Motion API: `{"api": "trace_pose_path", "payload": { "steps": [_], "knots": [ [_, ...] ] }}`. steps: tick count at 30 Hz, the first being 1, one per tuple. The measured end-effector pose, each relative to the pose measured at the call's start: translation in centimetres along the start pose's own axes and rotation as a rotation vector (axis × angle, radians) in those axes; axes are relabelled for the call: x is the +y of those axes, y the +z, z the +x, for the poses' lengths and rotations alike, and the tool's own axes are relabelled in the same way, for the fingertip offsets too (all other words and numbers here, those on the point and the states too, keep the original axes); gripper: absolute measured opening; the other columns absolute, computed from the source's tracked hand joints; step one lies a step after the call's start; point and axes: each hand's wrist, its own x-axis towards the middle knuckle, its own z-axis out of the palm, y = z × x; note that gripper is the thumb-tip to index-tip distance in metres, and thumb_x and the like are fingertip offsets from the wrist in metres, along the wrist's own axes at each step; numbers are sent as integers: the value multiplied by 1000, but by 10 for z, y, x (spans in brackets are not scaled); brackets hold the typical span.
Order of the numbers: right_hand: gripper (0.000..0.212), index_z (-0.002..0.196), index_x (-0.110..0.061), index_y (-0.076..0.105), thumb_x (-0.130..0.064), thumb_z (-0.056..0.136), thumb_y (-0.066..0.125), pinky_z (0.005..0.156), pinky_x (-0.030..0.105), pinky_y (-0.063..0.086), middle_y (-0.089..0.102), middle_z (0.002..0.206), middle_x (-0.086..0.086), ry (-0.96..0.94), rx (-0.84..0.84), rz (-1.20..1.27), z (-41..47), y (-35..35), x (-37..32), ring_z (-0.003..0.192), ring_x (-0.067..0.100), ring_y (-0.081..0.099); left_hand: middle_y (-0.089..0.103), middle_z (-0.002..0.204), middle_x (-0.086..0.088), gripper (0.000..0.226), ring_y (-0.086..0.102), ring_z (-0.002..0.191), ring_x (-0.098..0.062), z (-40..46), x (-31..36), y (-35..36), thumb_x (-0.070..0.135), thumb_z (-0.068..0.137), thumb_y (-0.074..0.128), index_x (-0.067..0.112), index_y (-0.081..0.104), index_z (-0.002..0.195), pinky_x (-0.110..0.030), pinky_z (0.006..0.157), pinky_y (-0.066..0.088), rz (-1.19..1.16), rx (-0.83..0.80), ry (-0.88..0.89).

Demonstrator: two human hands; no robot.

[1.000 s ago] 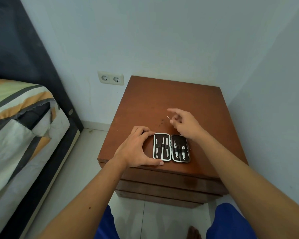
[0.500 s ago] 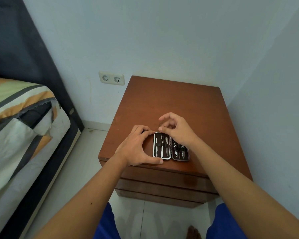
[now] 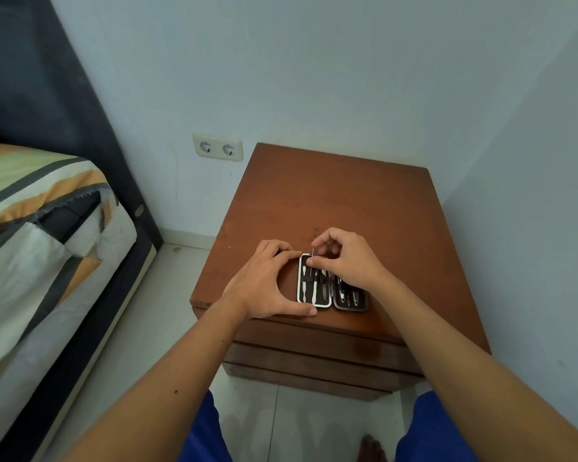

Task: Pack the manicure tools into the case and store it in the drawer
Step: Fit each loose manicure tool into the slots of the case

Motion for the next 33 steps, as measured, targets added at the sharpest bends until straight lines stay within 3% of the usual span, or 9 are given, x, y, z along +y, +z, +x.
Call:
{"api": "trace_pose_path", "payload": {
  "steps": [3,6,15,27,33],
  "knots": [
    [30,100,-27,74,-36,77,91,72,9,41,70,93,-10,-42,5,-78,-3,-2,-1,81,-5,55,41,139,17,117,31,137,-2,0,0,0,86,56,82,24,52,151,-33,117,39,5,4,4],
    [35,106,-29,72,-43,78,88,77,18,39,66,99,-11,-85,-26,-183,-4,-2,-2,91,1,52,42,139,16,117,32,137,-3,0,-1,0,87,56,80,24,53,151,-36,117,41,6,1,5],
    [69,128,-30,62,-63,71,83,101,32,44,49,118,-15,-77,-191,-351,-13,-8,-9,117,9,42,43,138,15,116,33,136,-4,0,-2,1,88,57,80,23,54,150,-35,117,41,9,5,15],
    [60,116,-36,64,-66,68,84,102,35,43,45,122,-13,-113,-213,-333,-20,-6,-4,116,13,41,41,141,15,120,31,138,-3,0,-1,1,88,56,79,22,52,152,-36,117,41,21,4,3],
    [62,118,-36,64,-65,68,85,105,36,42,43,124,-13,-100,-227,-283,-24,-6,-3,120,11,39,42,139,16,117,33,136,-3,-1,-1,1,89,56,79,24,54,151,-37,115,43,13,11,8]
  ]
}}
